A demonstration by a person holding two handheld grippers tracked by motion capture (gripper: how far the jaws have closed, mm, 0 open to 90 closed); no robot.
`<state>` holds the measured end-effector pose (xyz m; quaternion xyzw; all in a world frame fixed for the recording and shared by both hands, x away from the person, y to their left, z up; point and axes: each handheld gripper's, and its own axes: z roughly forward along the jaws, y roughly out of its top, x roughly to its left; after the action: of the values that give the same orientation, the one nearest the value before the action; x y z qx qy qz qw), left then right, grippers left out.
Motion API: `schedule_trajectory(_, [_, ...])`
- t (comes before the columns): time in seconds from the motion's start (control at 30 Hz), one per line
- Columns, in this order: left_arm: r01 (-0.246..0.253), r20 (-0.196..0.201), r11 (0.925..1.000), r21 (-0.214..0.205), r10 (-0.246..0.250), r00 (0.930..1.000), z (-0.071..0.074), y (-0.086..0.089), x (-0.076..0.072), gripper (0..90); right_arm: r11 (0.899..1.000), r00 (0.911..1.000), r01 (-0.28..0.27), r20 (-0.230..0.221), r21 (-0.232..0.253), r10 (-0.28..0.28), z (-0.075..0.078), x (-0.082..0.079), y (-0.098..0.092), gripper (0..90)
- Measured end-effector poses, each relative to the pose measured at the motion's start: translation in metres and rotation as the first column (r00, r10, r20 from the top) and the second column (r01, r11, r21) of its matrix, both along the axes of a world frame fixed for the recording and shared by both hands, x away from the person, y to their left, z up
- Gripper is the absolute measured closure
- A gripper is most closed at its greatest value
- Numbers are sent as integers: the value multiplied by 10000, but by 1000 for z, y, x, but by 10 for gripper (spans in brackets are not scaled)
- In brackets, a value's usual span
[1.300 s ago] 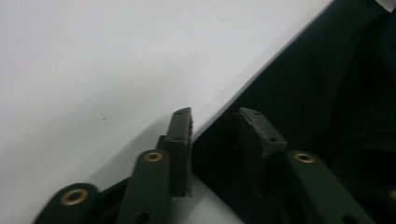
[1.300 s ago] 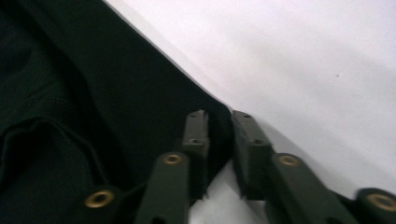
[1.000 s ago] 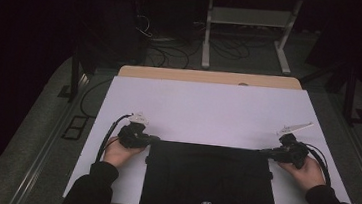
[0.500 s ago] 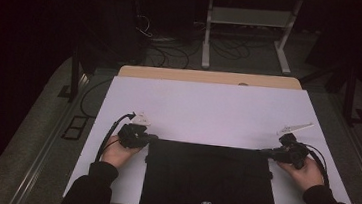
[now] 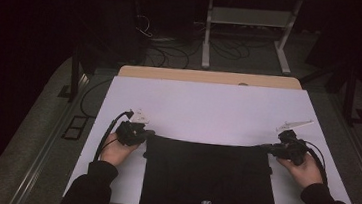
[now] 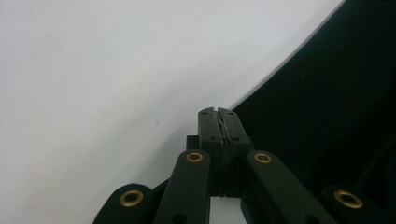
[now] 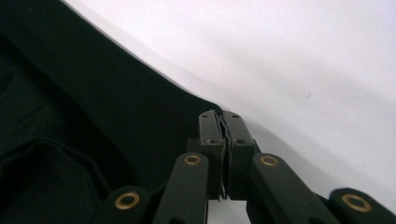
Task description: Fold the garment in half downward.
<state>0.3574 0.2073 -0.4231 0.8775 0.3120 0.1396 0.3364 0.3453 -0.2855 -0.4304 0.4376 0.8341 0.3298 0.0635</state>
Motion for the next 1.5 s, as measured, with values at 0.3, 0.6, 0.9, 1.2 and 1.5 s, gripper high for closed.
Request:
schedule_trajectory(0.3, [-132, 105, 9999, 86, 131, 9999, 8, 2, 7, 889, 10000, 9997, 9, 245, 80, -11, 9, 13, 7, 867])
schedule_trajectory(0.6, [-175, -10, 9997, 183, 175, 9998, 17, 5, 12, 889, 9996, 9997, -25, 247, 266, 18, 16, 23, 9, 867])
schedule_trajectory(0.9, [-193, 36, 9987, 468, 191, 9998, 39, 0, 26, 889, 9995, 9995, 133, 280, 274, -140, 22, 27, 7, 867])
schedule_trajectory(1.2, [-416, 293, 9976, 548, 401, 9988, 70, -4, 30, 888, 9989, 9984, 383, 401, 258, -393, 42, 31, 7, 867])
schedule_trajectory(1.5, [-571, 255, 9959, 704, 555, 9981, 82, -5, 44, 888, 9990, 9976, 425, 540, 118, -430, 53, 44, 12, 866])
